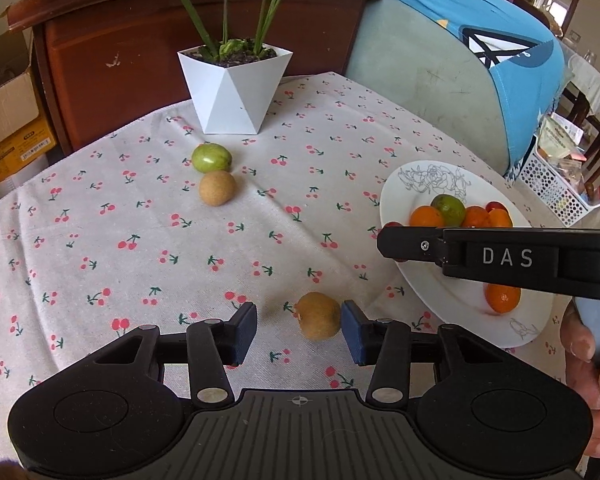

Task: Organize fruits
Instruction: 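Grasp the red tomato with the right tool while the left tool grasps the kiwi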

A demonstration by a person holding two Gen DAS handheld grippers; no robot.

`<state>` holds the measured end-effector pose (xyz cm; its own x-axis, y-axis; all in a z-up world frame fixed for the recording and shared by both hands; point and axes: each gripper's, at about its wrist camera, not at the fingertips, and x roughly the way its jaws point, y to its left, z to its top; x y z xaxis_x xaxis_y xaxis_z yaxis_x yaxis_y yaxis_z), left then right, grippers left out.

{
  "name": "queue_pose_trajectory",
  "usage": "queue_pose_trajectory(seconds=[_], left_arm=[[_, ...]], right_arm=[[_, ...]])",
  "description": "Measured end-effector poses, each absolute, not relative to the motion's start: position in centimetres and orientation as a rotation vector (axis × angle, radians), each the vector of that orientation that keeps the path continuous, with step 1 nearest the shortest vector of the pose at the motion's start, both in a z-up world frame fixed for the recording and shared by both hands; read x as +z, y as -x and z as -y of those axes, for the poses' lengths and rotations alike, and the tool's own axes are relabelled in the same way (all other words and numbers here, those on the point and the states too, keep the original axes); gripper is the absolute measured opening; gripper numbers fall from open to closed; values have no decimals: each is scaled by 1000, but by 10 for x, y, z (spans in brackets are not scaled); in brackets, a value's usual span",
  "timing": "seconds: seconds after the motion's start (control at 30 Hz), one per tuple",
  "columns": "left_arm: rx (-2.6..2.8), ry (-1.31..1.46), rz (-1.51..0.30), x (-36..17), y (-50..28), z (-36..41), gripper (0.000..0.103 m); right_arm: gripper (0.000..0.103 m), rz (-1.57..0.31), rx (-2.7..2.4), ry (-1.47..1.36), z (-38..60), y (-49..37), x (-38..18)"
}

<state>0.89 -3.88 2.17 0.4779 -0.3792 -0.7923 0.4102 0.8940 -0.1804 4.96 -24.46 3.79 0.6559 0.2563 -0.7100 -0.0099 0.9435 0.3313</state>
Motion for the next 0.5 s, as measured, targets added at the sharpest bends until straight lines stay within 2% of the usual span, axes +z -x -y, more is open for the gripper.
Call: queue_pose_trajectory(seconds=[0.4,0.5], left_arm=[[-510,-32,-941,13,-7,53,24],[-499,-38,-932,13,-6,56,24]], right_arm=[[18,-841,129,-340,258,-45,41],[18,-840,118,-350,262,-43,41]])
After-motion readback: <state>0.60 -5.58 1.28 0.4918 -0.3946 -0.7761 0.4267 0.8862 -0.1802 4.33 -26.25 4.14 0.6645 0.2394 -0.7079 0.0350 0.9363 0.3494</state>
